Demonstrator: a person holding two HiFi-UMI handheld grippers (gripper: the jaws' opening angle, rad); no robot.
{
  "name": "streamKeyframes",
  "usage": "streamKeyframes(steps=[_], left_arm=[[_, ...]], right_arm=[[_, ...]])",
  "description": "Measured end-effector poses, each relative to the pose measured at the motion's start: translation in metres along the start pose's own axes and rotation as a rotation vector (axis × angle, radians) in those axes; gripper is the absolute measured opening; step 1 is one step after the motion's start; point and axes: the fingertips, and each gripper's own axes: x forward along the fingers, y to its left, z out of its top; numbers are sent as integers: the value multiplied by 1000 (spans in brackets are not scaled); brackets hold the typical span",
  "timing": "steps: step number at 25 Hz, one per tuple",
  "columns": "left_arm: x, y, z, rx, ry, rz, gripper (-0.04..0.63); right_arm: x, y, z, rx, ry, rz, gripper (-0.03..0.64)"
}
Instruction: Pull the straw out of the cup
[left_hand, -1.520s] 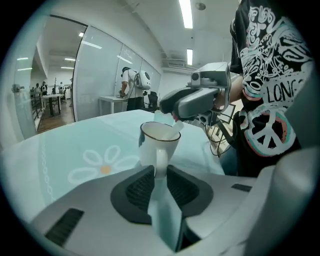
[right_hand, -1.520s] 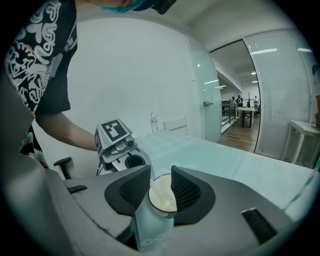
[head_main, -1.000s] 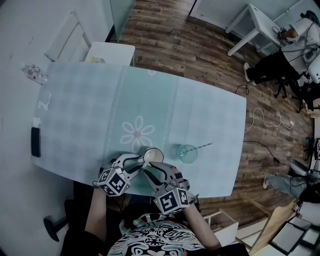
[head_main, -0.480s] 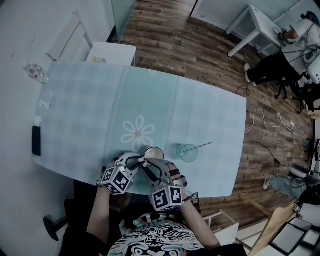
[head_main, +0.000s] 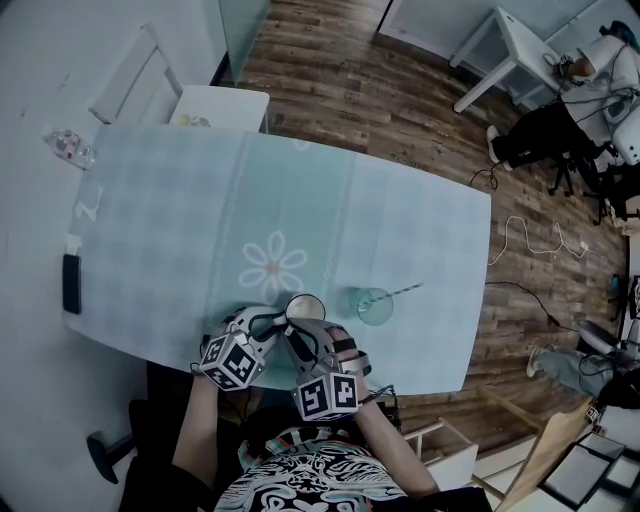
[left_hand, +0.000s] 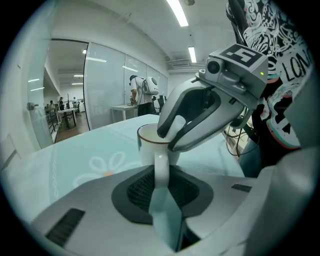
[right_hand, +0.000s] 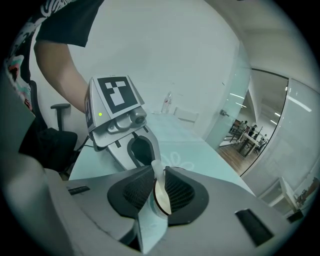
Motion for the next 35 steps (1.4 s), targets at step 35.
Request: streamKeyframes(steps=[35], left_arm=[[0, 2, -3, -42, -8, -11, 98]], right_arm=[[-58, -87, -9, 887, -314, -40, 71]])
